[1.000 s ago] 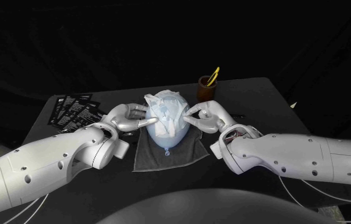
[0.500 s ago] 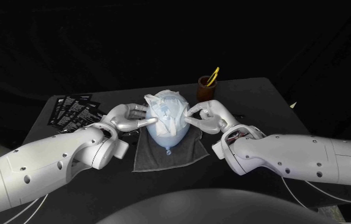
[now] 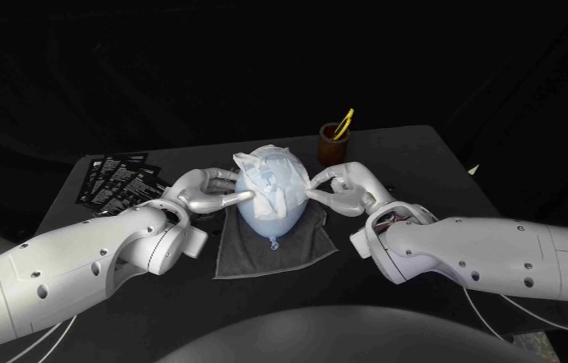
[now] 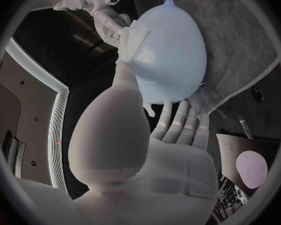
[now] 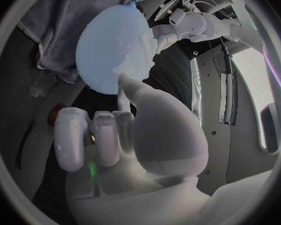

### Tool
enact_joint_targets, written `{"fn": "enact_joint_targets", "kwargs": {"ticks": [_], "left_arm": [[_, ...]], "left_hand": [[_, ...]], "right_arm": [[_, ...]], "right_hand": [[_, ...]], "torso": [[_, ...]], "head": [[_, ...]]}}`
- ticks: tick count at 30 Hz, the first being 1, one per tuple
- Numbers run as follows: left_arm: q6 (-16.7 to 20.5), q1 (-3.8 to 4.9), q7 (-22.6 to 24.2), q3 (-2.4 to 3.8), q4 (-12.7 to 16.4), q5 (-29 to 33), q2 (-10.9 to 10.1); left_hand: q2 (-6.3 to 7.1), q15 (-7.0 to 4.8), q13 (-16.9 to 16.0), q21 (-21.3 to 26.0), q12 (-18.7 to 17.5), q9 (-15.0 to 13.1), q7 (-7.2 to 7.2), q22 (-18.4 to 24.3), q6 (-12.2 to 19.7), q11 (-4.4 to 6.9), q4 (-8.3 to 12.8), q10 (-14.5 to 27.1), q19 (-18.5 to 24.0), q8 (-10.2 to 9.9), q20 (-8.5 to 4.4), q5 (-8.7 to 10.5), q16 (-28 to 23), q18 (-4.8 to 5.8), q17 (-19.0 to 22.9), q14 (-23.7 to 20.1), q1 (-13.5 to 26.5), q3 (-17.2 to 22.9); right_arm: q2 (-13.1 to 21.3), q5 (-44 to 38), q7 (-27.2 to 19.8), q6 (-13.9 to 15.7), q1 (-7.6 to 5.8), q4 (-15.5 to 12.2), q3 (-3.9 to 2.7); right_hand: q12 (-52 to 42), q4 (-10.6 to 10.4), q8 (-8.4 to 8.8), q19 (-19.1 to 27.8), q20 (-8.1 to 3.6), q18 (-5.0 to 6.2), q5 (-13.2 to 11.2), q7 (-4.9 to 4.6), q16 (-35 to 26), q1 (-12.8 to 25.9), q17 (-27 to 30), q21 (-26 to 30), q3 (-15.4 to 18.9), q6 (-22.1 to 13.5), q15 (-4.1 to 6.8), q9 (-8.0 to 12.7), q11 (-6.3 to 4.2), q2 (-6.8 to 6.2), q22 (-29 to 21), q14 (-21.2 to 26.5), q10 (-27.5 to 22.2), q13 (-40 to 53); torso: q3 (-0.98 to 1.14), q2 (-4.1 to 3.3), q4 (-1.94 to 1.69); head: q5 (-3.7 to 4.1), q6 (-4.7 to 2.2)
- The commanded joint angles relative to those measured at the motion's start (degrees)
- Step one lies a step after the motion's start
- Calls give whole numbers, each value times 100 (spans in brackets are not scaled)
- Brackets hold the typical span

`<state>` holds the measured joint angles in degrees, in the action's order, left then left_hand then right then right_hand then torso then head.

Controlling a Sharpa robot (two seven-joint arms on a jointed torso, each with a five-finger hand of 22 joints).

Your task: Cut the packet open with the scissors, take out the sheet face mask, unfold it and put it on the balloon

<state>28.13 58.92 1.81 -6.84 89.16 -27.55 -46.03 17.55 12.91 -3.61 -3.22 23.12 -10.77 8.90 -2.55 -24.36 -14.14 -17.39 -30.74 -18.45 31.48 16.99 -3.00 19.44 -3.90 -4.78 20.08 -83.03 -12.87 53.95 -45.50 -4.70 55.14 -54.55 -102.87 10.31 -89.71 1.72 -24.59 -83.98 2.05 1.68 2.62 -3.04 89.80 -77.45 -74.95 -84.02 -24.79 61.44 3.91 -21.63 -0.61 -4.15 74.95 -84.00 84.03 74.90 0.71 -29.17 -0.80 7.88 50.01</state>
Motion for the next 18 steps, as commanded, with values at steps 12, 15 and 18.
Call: {"fn": "enact_joint_targets", "kwargs": {"ticks": [12, 15, 18], "left_arm": [[-109, -3, -13, -2, 15, 13, 10], [-107, -3, -14, -2, 16, 13, 9], [-104, -3, -17, -2, 15, 13, 8]], "left_hand": [[-21, -1, 1, 26, -46, 16, 746, 10, -37, 5, 3, -56, -35, -31, 0, -22, -37, 60, 10, 23, -11, 34], [-21, -1, 1, 26, -46, 16, 746, 10, -37, 5, 3, -56, -35, -31, 0, -22, -37, 60, 10, 23, -11, 34], [-21, -1, 1, 26, -46, 16, 746, 10, -37, 5, 3, -56, -35, -31, 0, -22, -37, 60, 10, 23, -11, 34]], "right_arm": [[105, 126, 170, 30, 3, 45, -1], [115, 131, 214, -10, 3, 42, -1], [129, 114, 285, -81, 3, 31, -1]], "right_hand": [[-29, 18, -71, -414, -30, -49, 18, -1, 20, 113, -1505, -55, -98, 25, 59, -45, -50, 6, 1346, -600, 597, 1510], [-29, 23, -77, -417, -30, -51, 18, 0, 20, 119, -1505, -64, -109, 25, 60, -50, -51, 5, 1349, -600, 597, 1510], [-29, 23, -77, -417, -30, -51, 18, 0, 20, 119, -1505, -64, -109, 25, 60, -50, -51, 5, 1349, -600, 597, 1510]], "torso": [[-2, -4, -6], [0, -6, -5], [0, -5, -2]], "head": [[10, -1], [9, -1], [6, -1]]}}
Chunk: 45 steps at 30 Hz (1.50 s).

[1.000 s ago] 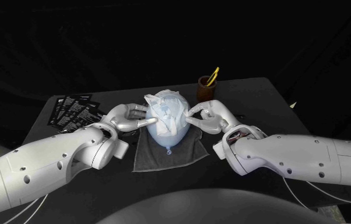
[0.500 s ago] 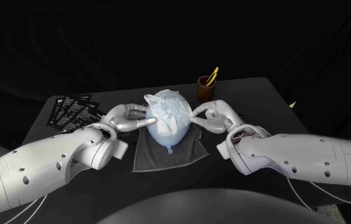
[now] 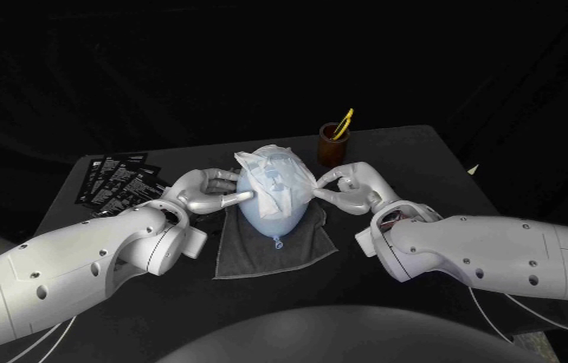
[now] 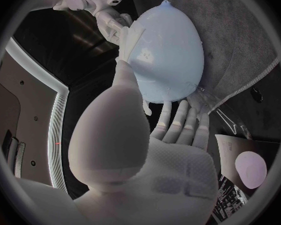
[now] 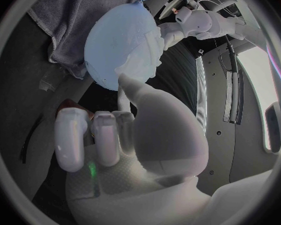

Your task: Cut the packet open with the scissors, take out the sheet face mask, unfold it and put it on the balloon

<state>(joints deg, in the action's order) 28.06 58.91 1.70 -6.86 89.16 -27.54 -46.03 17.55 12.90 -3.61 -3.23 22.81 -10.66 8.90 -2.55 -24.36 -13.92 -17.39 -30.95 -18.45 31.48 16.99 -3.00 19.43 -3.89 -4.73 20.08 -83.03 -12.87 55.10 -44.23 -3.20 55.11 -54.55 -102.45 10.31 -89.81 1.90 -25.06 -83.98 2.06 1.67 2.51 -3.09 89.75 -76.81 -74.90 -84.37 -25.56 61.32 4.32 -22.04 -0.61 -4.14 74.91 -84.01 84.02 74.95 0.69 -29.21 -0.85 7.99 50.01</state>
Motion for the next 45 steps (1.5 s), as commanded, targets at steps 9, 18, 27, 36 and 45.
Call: {"fn": "enact_joint_targets", "kwargs": {"ticks": [9, 18, 27, 36, 45], "left_arm": [[-103, -3, -17, 1, 5, 14, 21], [-108, -3, -46, 1, -2, 14, 31], [-104, -2, -60, 1, -8, 14, 35], [-104, -2, -76, 1, -11, 14, 32], [-103, -2, -81, 1, -16, 14, 32]], "left_hand": [[-21, -1, 0, 26, -15, 5, 746, 10, -37, -17, 3, -35, -35, -31, 0, -22, -37, 60, 5, 23, -11, 34], [-23, -3, 0, 30, -35, 14, 745, 10, -42, -16, 3, -44, -36, -47, 0, -22, -60, 60, 12, 19, -15, 36], [-23, -6, -1, 32, -48, 21, 744, 10, -40, -14, 3, -50, -35, -62, 0, -23, -75, 60, 16, 16, -20, 36], [-23, -6, -1, 32, -48, 21, 744, 10, -40, -14, 3, -50, -35, -62, 0, -23, -75, 60, 16, 16, -20, 36], [-23, -6, -1, 32, -48, 21, 744, 10, -40, -14, 3, -50, -35, -62, 0, -23, -75, 60, 16, 16, -20, 36]], "right_arm": [[57, -72, 353, -314, 3, -77, 0], [98, -158, 589, -534, 4, -132, 3], [119, -261, 820, -653, 4, -74, 7], [120, -196, 840, -688, 4, 28, 8], [98, -24, 793, -983, 4, 45, 11]], "right_hand": [[-19, 29, -55, -423, -33, -53, 30, 6, 25, 78, -1510, -44, -84, 32, 20, -31, -52, 0, 1357, -599, 598, 1505], [-19, 47, -73, -422, -33, -53, 30, 5, 25, 96, -1510, -43, -120, 28, 19, -47, -51, -5, 1357, -599, 598, 1505], [-19, 58, -86, -416, -33, -49, 30, 5, 25, 111, -1510, -29, -144, 27, 18, -59, -51, -9, 1353, -599, 598, 1505], [-19, 57, -105, -383, -33, -29, 28, 10, 25, 203, -1510, 63, -180, -16, 18, -87, -52, -41, 1325, -599, 598, 1505], [152, -238, 340, -261, 78, 28, 26, -289, 25, 863, -1510, 369, 310, -627, -173, 73, 197, -474, 1235, -599, 481, 1354]], "torso": [[1, 2, 3], [3, -1, 2], [1, 2, 2], [2, -3, -2], [1, 1, 3]], "head": [[5, -1], [8, -1], [13, -1], [8, -1], [13, -1]]}}
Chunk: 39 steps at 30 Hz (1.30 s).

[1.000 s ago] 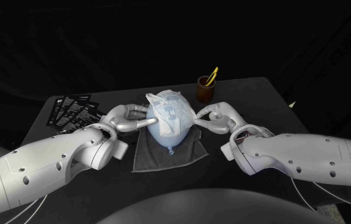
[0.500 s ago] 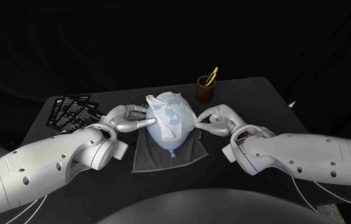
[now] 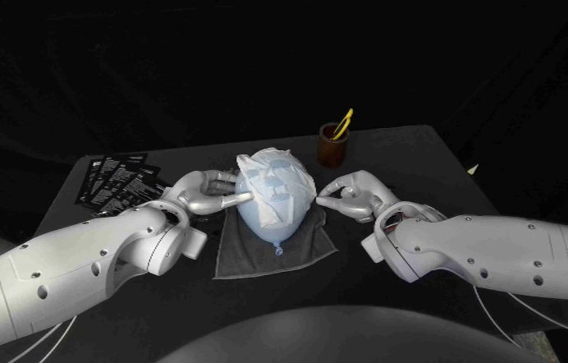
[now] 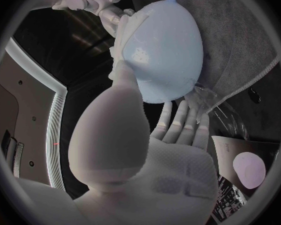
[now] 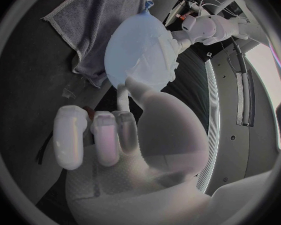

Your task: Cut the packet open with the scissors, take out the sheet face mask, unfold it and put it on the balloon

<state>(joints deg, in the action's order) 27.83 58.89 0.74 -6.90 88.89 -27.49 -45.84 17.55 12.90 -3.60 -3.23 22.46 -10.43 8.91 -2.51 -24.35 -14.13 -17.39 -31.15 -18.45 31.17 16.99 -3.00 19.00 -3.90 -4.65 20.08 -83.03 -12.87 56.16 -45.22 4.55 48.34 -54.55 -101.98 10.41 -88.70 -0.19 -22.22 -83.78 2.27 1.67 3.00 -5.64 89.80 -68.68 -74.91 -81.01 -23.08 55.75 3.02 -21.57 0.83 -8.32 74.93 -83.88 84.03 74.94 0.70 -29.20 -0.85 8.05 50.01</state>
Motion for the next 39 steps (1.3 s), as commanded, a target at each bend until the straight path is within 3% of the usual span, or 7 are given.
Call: {"fn": "enact_joint_targets", "kwargs": {"ticks": [1, 14, 24, 29, 34, 36, 39], "left_arm": [[-80, 1, 14, 4, 11, 9, 14], [-82, 1, 11, 4, 11, 9, 12], [-100, 1, 77, 4, 1, 72, 13], [-189, 0, 343, 7, 10, 210, -9], [-346, 1, 865, 26, 103, 433, -162], [-445, 3, 1029, 47, 147, 519, -235], [-624, 7, 1245, 87, 228, 660, -364]], "left_hand": [[-22, -7, -1, 35, -29, 4, 744, 6, -45, 7, 3, -37, -37, -43, 0, -22, -46, 60, 13, 18, -26, 35], [-22, -7, -1, 35, -29, 4, 744, 6, -45, 7, 3, -37, -37, -43, 0, -22, -46, 60, 13, 18, -26, 35], [-25, -2, -2, 37, -46, 1, 746, 5, -76, 5, 3, -47, -49, -26, 0, -23, -51, 60, 15, 32, -33, 38], [-43, 67, -7, 41, -70, -13, 755, 3, -177, -18, 4, -97, -62, 30, -5, -25, 23, 49, -6, 187, -71, 72], [-81, 99, -7, 31, -105, -13, 759, -4, -254, -28, 7, -141, -113, 52, -9, -26, 60, 32, -17, 317, -148, 154], [-96, 99, -6, 33, -117, -14, 755, -3, -275, -23, 7, -146, -107, 61, -9, -25, 59, 33, -16, 333, -167, 159], [-115, 97, -6, 41, -131, -16, 749, 2, -306, -17, 7, -155, -79, 73, -8, -23, 42, 35, -11, 338, -191, 157]], "right_arm": [[-9, 79, 28, -337, 4, 0, 1], [-73, 55, 275, -581, 4, 132, 6], [-21, 63, 255, -457, 3, 187, 7], [111, 224, -192, -299, -10, 109, 6], [297, 351, -1010, -211, -100, -17, 5], [355, 374, -1281, -225, -130, -54, 5], [428, 412, -1653, -270, -176, -93, 5]], "right_hand": [[78, -54, 95, -271, 76, 31, -24, -59, 20, 80, -1509, 54, 112, -102, -66, 38, 78, -78, 1226, -612, 454, 1323], [156, -92, 145, -245, 112, 45, -24, -88, 20, 87, -1509, 118, 188, -122, -99, 51, 108, -80, 1208, -612, 399, 1257], [172, -104, 187, -237, 139, 51, -24, -105, 20, 24, -1509, 137, 212, -140, -115, 60, 124, -24, 1202, -612, 387, 1245], [317, -100, 279, -193, 180, 75, -22, -156, 16, -57, -1492, 249, 275, -240, -153, 81, 169, -11, 1169, -609, 280, 1123], [494, -76, 346, -95, 222, 126, -22, -198, -29, -161, -1309, 491, 320, -300, -191, 91, 209, 18, 1098, -564, 144, 979], [915, -48, 398, 172, 265, 252, -24, -227, -161, -259, -858, 1115, 368, -326, -220, 91, 241, 46, 908, -434, -184, 639], [2094, -32, 469, 820, 298, 524, -15, -248, -700, -369, 395, 2605, 438, -343, -230, 81, 249, 87, 383, 20, -1034, -301]], "torso": [[0, 0, 4], [2, -2, -2], [0, 2, 1], [-2, 5, 1], [-8, 7, -4], [-9, 11, -8], [-13, 11, -13]], "head": [[9, -1], [12, -1], [-13, -1], [-35, -1], [-55, -1], [-70, -1], [-125, -1]]}}
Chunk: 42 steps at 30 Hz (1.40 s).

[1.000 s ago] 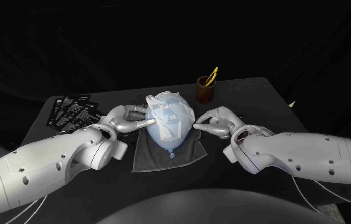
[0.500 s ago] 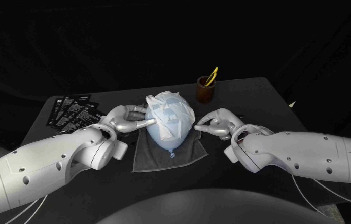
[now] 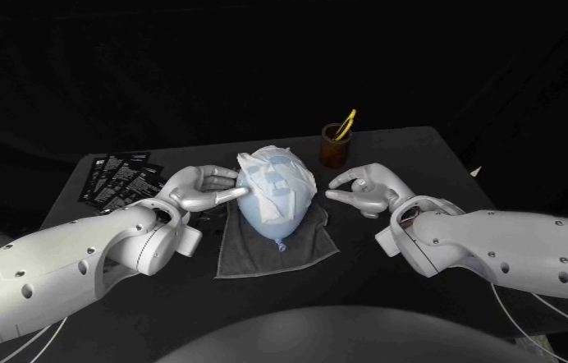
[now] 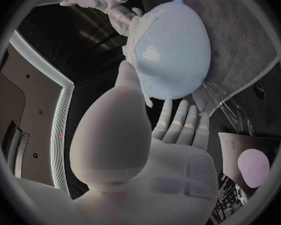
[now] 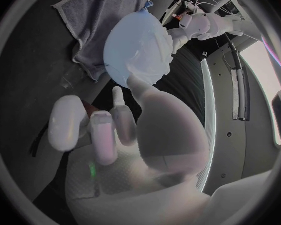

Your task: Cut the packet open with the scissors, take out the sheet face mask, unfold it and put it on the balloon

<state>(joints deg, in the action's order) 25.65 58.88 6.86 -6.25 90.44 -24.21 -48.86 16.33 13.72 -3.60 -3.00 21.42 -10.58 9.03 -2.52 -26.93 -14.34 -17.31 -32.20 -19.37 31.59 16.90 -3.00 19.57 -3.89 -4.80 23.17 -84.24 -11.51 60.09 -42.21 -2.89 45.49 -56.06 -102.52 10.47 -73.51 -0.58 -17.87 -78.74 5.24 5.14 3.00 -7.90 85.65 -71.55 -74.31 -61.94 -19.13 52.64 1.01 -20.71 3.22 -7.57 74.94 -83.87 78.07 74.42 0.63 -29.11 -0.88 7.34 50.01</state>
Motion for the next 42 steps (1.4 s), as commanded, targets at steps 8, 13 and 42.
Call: {"fn": "enact_joint_targets", "kwargs": {"ticks": [8, 13, 42], "left_arm": [[-738, 60, 874, 122, 226, 590, -353], [-801, 166, 939, 152, 245, 639, -500], [-947, 213, 500, 33, 786, -331, -822]], "left_hand": [[-37, 10, -6, 37, -74, 11, 731, 9, -102, 6, 0, -96, 34, 20, 1, -20, -174, 38, 48, -102, -148, 79], [-77, 23, -9, 43, -96, 19, 742, 10, -156, -12, 1, -163, 30, 15, 1, -15, -198, 36, 55, -72, -185, 141], [-1135, -1585, -1907, -5157, 3087, -244, -301, -3361, -2368, 1272, 69, -2953, -5348, 519, -1373, 22, 6606, -517, -6931, 6178, -200, 1656]], "right_arm": [[96, 195, -1468, -183, -214, -30, -2], [32, 151, -1646, -364, -441, 78, -3], [-956, -2600, -604, -1609, -1264, 1000, -9]], "right_hand": [[4368, 5, 171, 1475, 65, 543, -7, -41, -3264, -335, 3912, 4025, -361, 25, -101, 61, 39, -53, -1528, 1644, -1723, -3572], [5845, -54, 395, 1759, 263, 512, -9, -179, -4714, -379, 4497, 4925, -811, 100, -291, 163, 242, -227, -2475, 2091, -1402, -5273], [7058, -947, 1456, 5296, 1144, 196, -26, -239, -8210, -1059, 6548, 5903, 2623, -2470, -1381, 997, 1039, 134, -6244, 5099, -4389, -7147]], "torso": [[1, -5, -4], [4, -5, -8], [8, -11, -3]], "head": [[-194, -1], [-258, -1], [-486, -1]]}}
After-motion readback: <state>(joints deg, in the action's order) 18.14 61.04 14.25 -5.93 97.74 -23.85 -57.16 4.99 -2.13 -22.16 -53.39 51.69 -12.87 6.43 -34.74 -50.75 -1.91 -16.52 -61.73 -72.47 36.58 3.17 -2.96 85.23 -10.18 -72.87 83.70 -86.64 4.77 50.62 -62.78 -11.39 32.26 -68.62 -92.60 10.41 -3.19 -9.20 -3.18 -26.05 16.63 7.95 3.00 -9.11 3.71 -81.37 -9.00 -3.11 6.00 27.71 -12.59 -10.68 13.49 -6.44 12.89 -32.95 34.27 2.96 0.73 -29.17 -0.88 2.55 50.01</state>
